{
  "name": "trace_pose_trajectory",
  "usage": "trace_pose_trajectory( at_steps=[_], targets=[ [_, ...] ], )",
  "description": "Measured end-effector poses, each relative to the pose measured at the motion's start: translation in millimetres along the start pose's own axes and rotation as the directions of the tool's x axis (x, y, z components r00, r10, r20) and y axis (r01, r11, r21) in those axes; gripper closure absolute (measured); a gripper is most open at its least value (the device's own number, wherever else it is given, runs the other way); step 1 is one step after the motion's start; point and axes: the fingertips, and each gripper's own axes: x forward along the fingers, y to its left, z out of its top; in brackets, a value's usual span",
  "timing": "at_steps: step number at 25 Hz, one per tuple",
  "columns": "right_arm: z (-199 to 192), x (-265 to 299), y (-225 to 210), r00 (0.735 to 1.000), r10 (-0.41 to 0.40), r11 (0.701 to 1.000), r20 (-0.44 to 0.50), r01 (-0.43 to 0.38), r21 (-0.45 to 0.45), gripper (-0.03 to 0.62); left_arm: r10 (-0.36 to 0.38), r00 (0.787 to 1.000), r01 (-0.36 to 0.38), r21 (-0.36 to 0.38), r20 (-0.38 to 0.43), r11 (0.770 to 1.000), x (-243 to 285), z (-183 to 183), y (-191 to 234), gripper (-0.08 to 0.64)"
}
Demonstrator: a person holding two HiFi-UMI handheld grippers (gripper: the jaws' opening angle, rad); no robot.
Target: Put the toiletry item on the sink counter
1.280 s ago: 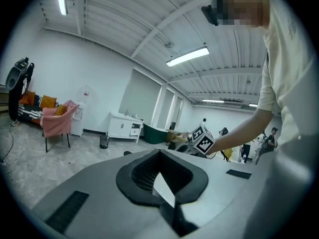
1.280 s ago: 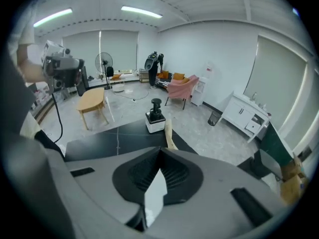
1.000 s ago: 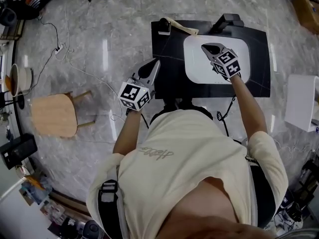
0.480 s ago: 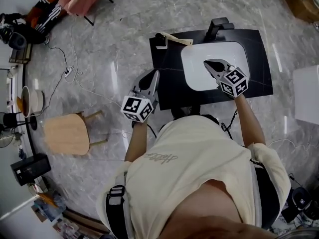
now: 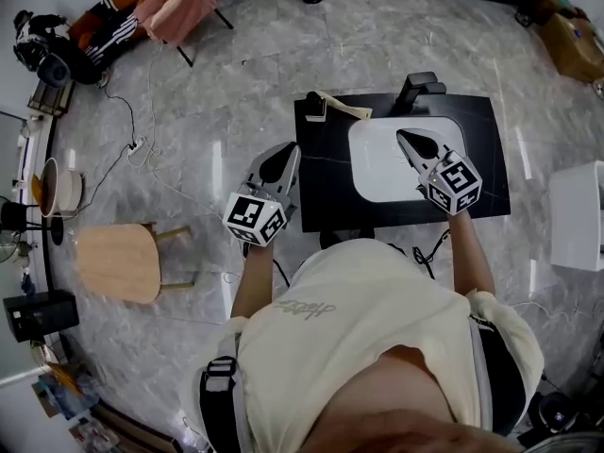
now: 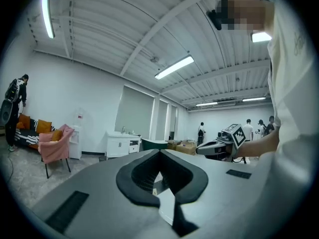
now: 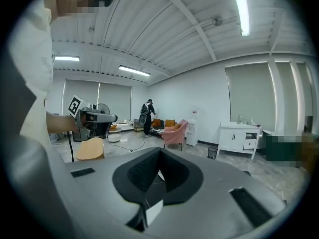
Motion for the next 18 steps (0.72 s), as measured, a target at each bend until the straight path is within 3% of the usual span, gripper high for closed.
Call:
trace_pose_trajectory(
  at_steps=[18],
  targets=[
    [33,0,-1,0.998,-0.034,0.999,0.056,0.034,-0.012,0.597,0.068,0.997,-0.068,-0.002,0.040,0.998,-9,22,29,0.558]
  ],
)
